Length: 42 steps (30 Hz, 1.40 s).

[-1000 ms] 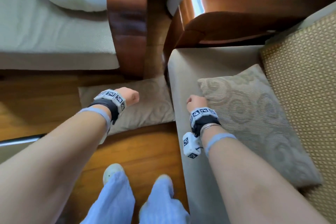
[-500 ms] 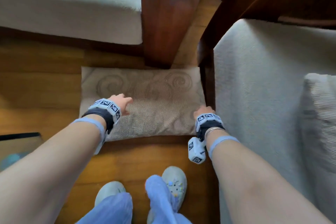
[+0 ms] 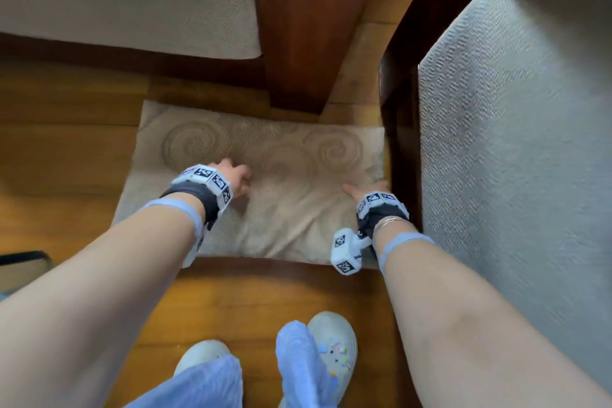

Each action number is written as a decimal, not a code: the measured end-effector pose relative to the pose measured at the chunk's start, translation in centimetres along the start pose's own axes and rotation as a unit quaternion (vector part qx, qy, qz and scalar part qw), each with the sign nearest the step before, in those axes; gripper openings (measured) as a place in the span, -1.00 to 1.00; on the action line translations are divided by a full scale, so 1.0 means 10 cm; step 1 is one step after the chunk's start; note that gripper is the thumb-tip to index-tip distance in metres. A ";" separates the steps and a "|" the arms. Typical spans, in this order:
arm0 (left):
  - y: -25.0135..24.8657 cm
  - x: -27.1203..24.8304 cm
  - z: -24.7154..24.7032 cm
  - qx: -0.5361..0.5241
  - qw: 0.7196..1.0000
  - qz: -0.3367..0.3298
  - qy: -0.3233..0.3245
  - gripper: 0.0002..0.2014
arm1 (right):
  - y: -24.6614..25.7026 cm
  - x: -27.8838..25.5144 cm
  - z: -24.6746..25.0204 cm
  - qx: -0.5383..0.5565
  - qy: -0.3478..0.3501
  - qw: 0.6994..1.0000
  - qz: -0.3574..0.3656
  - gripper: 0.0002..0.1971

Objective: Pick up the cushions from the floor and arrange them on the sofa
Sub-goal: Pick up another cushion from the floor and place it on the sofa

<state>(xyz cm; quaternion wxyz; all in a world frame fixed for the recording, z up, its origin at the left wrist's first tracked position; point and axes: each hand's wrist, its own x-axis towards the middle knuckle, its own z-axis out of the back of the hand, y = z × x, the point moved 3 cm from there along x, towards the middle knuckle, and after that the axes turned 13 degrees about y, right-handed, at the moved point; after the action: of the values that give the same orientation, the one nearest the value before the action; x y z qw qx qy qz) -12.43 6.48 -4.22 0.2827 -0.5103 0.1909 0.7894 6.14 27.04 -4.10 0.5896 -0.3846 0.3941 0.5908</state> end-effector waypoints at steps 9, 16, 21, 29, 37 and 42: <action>-0.21 -1.53 0.39 -0.012 0.998 -0.065 0.005 -0.60 | 0.26 -1.84 0.12 0.122 -0.030 0.983 0.131 -0.38; -0.55 -3.18 1.11 0.026 0.992 -0.120 -0.023 -0.61 | 0.01 -3.73 0.78 0.142 -0.068 0.960 0.231 -0.48; -1.20 -4.32 1.53 0.131 0.978 -0.163 -0.027 -0.65 | -0.73 -4.91 1.47 0.197 -0.123 0.945 0.230 -0.45; -3.05 -6.00 1.43 0.260 0.921 -0.282 -0.074 -0.60 | -2.76 -6.38 2.25 0.370 -0.225 0.886 0.168 -0.47; -4.75 -7.47 0.01 0.363 0.839 -0.401 -0.055 -0.38 | -5.35 -7.24 1.92 0.559 -0.323 0.762 0.044 -0.59; -5.39 -8.05 -1.07 0.459 0.784 -0.418 -0.020 -0.62 | -6.98 -7.68 1.35 0.629 -0.365 0.685 -0.052 -0.63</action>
<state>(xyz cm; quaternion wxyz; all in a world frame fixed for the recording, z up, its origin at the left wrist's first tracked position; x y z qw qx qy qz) 55.26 21.26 64.30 0.7898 -0.3337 0.2929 0.4231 76.73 8.77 70.96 0.8199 0.3028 0.4062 0.2668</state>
